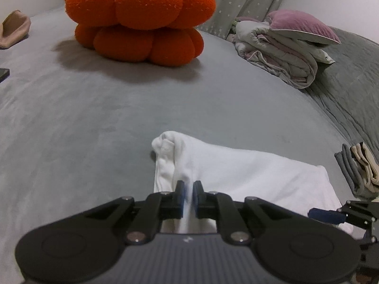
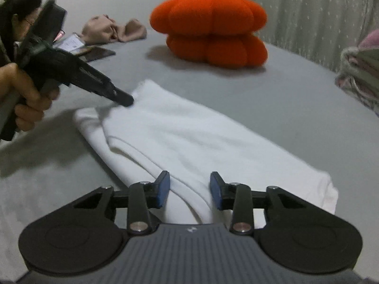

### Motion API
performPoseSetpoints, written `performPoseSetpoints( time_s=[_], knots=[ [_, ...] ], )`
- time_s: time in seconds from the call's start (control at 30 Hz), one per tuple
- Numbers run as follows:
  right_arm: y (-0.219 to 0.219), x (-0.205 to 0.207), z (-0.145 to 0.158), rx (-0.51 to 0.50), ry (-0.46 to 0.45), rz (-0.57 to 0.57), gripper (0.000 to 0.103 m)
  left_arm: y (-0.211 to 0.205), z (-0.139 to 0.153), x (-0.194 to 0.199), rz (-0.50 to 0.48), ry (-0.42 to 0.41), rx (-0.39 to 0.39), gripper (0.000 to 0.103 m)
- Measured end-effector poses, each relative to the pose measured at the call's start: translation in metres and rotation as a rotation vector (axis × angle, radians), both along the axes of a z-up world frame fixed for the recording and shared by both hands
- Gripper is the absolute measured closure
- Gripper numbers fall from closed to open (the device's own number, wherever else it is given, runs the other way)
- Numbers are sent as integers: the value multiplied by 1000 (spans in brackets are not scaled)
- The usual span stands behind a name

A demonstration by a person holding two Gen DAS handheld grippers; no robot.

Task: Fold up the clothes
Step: 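Open both grippers and move them back from the folded shirt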

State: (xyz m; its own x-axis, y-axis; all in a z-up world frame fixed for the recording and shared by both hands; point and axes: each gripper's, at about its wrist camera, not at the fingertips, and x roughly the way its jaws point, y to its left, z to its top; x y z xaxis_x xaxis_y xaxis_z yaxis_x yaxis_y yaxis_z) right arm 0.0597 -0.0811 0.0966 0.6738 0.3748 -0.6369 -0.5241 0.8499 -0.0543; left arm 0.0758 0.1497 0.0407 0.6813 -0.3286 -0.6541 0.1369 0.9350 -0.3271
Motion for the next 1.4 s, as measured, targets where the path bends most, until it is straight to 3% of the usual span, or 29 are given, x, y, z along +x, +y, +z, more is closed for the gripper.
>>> performPoseSetpoints(
  time_s=[0.1,0.23,0.33,0.47,0.5,0.53,0.6,0.73,0.8,0.87,0.93,1.03,1.13,1.4],
  knots=[
    [-6,4,7,29,17,-18,90,1,1,-1,3,-2,0,93],
    [-12,-7,13,71,43,-26,91,-3,1,-2,-8,-12,36,92],
    [-12,2,1,47,80,-27,91,-7,0,-1,-14,-9,71,88],
    [-12,2,2,37,76,-29,81,-4,2,0,-25,-1,84,81],
    [-13,0,4,32,71,-29,71,-3,3,0,-28,2,85,78],
    [-14,-1,6,35,62,-33,68,-2,5,0,-17,-2,92,76],
    [-18,-2,11,65,38,-49,68,1,11,-2,7,-9,108,55],
    [-25,-4,20,122,-11,-88,68,6,31,-13,79,-107,154,57],
    [-25,0,18,146,-8,-130,73,0,35,-16,66,-155,151,57],
    [-24,5,10,152,20,-157,84,-21,35,-20,-11,-194,165,58],
    [-20,6,4,135,36,-159,85,-43,30,-24,-83,-219,190,58],
    [-15,5,-4,101,49,-151,85,-68,15,-21,-151,-194,245,57],
    [-14,4,-5,86,53,-147,85,-69,-5,-13,-141,-131,284,58],
    [-35,0,-1,98,99,-121,90,-58,-6,-16,-161,-146,278,58]
  ],
)
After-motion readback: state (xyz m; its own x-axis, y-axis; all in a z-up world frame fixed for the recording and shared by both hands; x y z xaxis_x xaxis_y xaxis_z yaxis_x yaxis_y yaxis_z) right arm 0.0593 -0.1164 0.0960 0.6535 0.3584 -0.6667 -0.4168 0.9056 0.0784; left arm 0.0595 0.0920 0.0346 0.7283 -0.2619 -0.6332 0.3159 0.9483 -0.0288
